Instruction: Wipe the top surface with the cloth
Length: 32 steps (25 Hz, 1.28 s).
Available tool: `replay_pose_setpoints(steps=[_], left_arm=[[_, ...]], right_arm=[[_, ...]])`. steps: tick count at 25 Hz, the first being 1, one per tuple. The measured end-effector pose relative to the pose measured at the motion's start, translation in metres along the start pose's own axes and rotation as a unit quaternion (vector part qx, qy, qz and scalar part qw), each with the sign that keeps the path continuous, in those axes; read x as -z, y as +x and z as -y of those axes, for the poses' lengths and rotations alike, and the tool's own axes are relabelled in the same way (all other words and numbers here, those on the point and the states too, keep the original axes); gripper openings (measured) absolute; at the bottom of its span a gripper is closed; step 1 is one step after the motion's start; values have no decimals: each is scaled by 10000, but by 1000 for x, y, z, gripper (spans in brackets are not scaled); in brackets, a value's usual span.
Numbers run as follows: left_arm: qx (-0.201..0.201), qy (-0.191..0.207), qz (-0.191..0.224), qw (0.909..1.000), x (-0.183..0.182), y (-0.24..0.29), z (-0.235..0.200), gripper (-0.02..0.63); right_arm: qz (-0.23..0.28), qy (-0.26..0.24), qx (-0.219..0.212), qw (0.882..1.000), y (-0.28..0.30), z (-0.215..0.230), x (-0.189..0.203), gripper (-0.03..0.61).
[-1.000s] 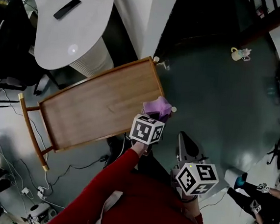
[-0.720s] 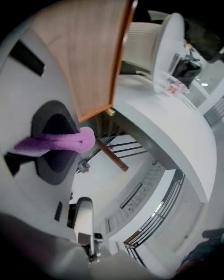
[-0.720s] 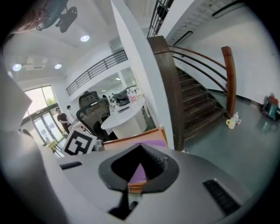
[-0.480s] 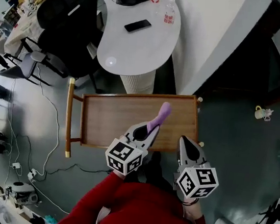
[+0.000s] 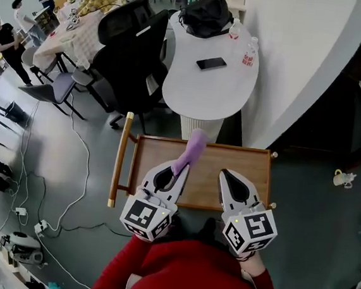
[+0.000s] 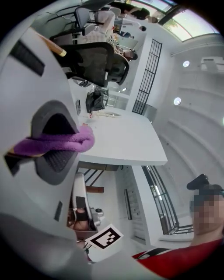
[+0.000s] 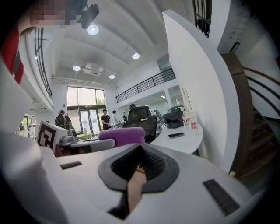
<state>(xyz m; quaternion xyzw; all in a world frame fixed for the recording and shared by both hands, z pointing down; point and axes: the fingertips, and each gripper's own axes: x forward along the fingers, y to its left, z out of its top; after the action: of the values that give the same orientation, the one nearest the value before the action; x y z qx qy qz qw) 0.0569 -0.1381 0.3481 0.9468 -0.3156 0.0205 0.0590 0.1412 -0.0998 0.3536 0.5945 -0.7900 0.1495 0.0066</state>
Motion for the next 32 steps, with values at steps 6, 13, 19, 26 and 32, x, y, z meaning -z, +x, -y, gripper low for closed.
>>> replay_pose_setpoints(steps=[6,13,19,26,32], left_arm=[[70,224,273,9994,-18,-17,-7,48],[12,271,320,9991,-23,-26,6,48],[33,317,331,9989,-22,-26,12,48],[94,295,290,9991,-21,-26,17,48],[150,64,288,9995,-19,-21,19,48]], right_arm=[[512,-163,193,9984,-11,-7,-17,3],[754,-34,366,9965,-32,-5,-22,3],[833,-353,368,9952,-42,-7,-31,3],[821,-537,465,9941,-51,-5,-32,3],[776,-480,505,9945,-54,-2,-28,3]])
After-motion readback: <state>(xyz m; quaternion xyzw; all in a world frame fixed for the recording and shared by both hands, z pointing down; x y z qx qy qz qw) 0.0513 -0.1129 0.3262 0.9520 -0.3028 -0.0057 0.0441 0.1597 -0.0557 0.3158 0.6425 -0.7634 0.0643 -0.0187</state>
